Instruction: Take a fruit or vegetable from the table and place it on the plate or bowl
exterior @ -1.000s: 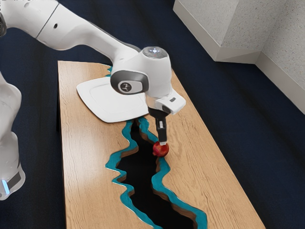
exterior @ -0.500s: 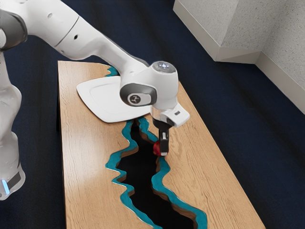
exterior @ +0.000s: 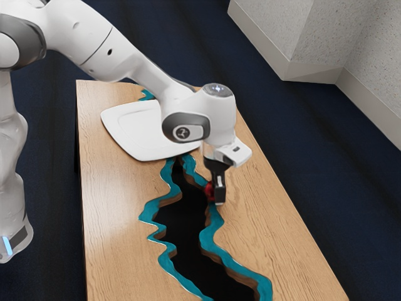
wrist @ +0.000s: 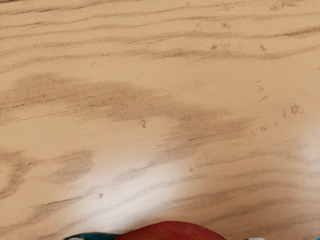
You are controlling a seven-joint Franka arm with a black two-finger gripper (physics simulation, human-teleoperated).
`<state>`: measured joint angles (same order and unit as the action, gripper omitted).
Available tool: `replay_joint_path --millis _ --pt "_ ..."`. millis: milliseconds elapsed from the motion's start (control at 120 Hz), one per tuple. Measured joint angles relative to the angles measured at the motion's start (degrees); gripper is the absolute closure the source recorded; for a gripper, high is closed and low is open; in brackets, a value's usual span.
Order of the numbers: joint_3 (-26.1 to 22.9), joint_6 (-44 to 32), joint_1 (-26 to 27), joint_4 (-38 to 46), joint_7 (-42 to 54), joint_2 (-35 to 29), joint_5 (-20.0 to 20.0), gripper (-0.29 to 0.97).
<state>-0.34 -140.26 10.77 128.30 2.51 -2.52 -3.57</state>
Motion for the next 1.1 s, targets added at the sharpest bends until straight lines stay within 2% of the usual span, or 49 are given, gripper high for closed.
replay_joint_path --millis 83,175,442,533,608,717,825,942,1050,1100 --pt "0.39 -0.13 -0.31 -0.49 -0.29 -0.55 -0.73 0.35" --pt "1.17 -0.16 -2.66 -0.84 -0.71 -4.34 -1.28 0.35" --pt "1.19 4.40 -27.29 4.27 -1.74 -16.05 -5.52 0.34" --pt "1.07 6.98 -32.75 5.23 -1.96 -16.87 -6.43 0.34" --pt "1.05 8.74 -36.10 5.31 -2.08 -15.10 -7.02 0.34" --pt "1.09 10.36 -38.20 4.02 -2.13 -10.96 -8.01 0.34" --pt "1.12 11.30 -38.33 3.62 -2.16 -10.08 -8.43 0.34" --pt "1.05 11.95 -36.94 3.58 -1.06 -10.18 -8.96 0.15" --pt "0.98 12.23 -36.23 3.53 -0.12 -12.13 -9.26 0.07" --pt "-1.32 12.29 -34.98 0.69 0.23 -14.00 -9.31 0.05"
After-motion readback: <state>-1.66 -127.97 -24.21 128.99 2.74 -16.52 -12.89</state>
